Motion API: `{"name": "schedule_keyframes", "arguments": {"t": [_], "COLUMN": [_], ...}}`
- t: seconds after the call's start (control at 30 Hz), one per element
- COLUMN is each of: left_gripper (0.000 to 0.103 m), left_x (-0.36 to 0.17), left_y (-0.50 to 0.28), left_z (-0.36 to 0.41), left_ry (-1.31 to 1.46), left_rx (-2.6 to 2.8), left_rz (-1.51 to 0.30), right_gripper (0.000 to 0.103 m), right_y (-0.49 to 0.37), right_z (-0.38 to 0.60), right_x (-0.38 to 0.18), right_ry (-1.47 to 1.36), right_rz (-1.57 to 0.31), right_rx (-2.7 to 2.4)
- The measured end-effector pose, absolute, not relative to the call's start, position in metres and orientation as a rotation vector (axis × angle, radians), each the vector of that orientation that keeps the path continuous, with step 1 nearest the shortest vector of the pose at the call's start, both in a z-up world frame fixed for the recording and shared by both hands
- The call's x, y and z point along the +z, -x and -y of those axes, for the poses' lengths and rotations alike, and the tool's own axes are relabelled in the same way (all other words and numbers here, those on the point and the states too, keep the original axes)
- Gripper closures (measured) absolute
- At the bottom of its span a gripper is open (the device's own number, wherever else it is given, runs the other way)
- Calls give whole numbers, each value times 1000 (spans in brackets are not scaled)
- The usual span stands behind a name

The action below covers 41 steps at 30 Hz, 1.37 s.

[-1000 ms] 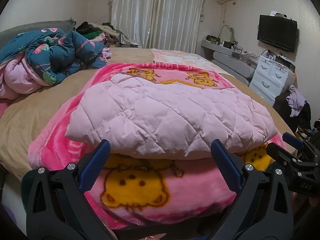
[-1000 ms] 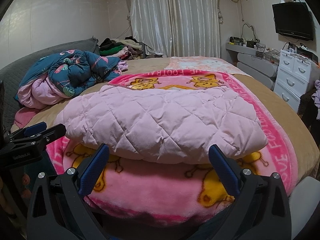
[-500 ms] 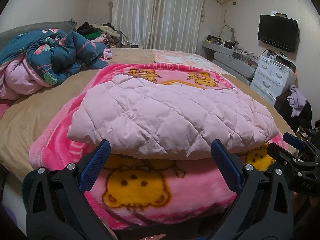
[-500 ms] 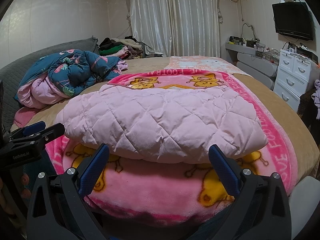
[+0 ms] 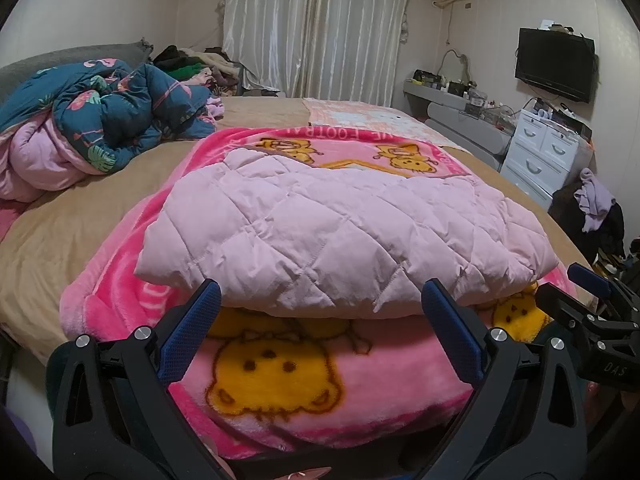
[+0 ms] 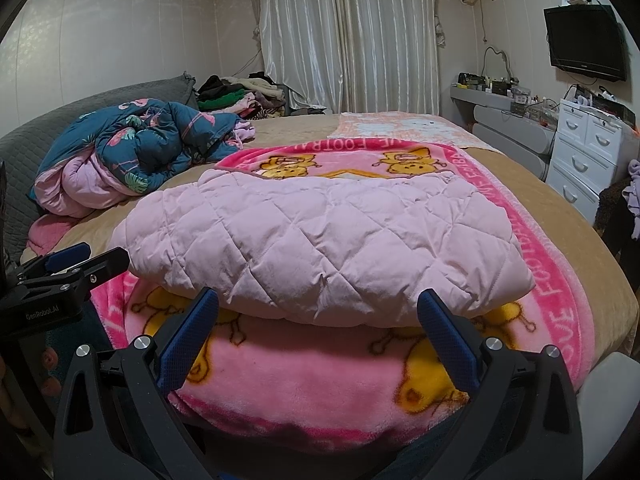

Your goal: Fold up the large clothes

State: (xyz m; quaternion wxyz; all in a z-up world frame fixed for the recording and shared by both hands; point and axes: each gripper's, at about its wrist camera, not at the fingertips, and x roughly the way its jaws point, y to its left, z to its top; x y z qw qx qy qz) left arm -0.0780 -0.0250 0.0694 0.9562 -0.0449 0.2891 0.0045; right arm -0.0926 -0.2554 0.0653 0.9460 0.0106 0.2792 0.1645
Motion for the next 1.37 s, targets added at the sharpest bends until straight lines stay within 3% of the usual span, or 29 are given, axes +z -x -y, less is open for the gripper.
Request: {"name": "schedule_keyframes", "arguments": {"t": [1.07, 1.23, 1.37], "left_gripper": [9, 9, 9], "left_x": [60, 60, 75], "left_y": [72, 58, 34], "left_z": [26, -2, -76], "left_ry": [60, 116, 138], "left_rx": [9, 56, 253], "left_rz": [-630, -642, -591], "right_gripper": [4, 4, 4], "right_y": [91, 83, 72], "right_z": [271, 316, 428], "right_x": [65, 71, 68], "right_ry": [-32, -88, -159], "right_rz": [-564, -541, -496], "right_rx": [289, 193, -146]}}
